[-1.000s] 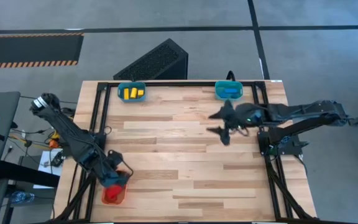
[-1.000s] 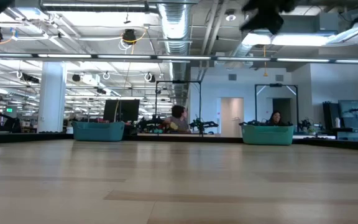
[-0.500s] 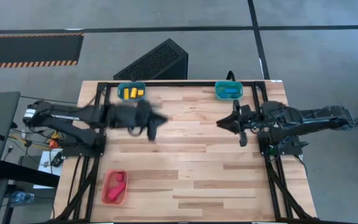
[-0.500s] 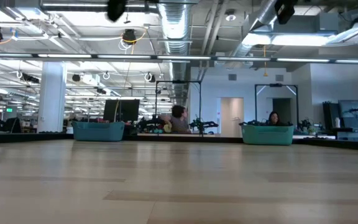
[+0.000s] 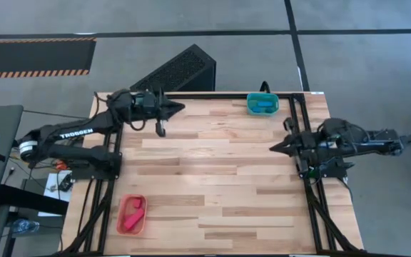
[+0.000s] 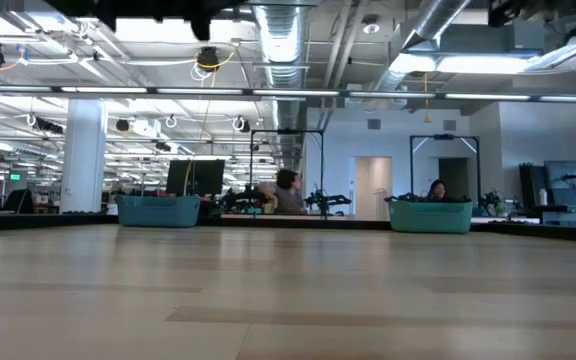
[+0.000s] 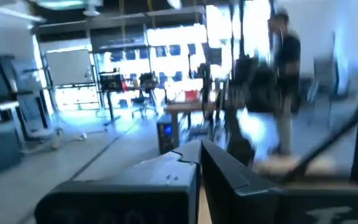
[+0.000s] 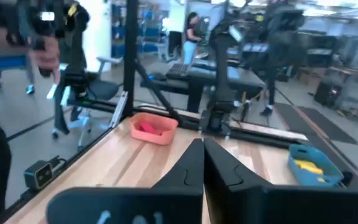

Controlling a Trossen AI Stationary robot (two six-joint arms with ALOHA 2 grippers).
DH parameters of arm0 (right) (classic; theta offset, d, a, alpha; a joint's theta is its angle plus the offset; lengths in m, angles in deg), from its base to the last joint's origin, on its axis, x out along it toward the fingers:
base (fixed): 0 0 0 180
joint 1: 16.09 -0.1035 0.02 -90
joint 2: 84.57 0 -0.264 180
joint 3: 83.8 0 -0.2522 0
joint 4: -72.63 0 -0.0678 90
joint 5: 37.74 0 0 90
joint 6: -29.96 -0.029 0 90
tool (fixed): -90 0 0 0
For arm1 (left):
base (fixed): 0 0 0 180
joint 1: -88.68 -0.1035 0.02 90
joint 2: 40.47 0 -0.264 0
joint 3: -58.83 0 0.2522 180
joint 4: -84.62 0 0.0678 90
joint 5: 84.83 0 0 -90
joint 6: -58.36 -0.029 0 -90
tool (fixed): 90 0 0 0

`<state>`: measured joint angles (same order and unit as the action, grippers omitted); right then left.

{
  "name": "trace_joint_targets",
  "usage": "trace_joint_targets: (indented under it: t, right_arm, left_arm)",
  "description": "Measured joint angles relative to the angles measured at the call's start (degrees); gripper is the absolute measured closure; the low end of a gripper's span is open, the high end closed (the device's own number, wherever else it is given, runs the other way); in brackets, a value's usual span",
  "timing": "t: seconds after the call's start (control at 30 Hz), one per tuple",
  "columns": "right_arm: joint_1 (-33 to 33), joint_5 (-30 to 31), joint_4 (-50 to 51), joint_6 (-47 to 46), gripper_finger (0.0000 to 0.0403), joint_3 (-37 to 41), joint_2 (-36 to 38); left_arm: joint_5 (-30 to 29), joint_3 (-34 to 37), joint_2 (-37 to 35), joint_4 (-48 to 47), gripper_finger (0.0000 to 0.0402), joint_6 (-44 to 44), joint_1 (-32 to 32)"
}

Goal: Sort & place blocks by color
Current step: Return to Home Position

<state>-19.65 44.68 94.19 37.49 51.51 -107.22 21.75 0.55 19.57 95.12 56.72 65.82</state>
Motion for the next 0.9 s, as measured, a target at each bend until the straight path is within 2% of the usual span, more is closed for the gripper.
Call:
trace_joint_targets:
  t: [0.07,0.17,0.3,0.4,0.57,0.7,0.9]
  right_arm:
    - [1.2,0.4,1.4,-2.0,0.0384,1.1,3.1]
    - [3.0,0.3,3.0,-5.1,0.0386,1.6,6.1]
    - [3.6,-0.1,0.5,2.1,0.0398,3.7,9.8]
    - [4.1,-0.1,-0.2,2.0,0.0396,5.6,11.8]
    - [6.0,1.5,-1.3,-5.8,0.0393,10.3,13.8]
    - [8.1,1.6,-7.4,-6.2,0.0399,13.9,13.0]
    - [11.6,0.1,-12.2,-9.1,0.0394,17.4,11.7]
  left_arm:
    - [4.0,2.6,-0.9,-1.6,0.0401,-3.7,-3.3]
    - [8.3,5.9,-2.1,-4.4,0.0401,-3.3,-6.0]
    - [15.8,11.9,-4.8,-1.8,0.0401,-4.8,-7.5]
    - [16.8,16.6,-8.0,3.0,0.0401,-4.2,-8.0]
    - [10.7,21.3,-12.7,3.6,0.0401,-2.2,-11.4]
    - [17.4,22.3,-14.2,0.4,0.0401,-0.8,-15.6]
    - [26.6,22.3,-14.6,-2.3,0.0401,-5.5,-22.1]
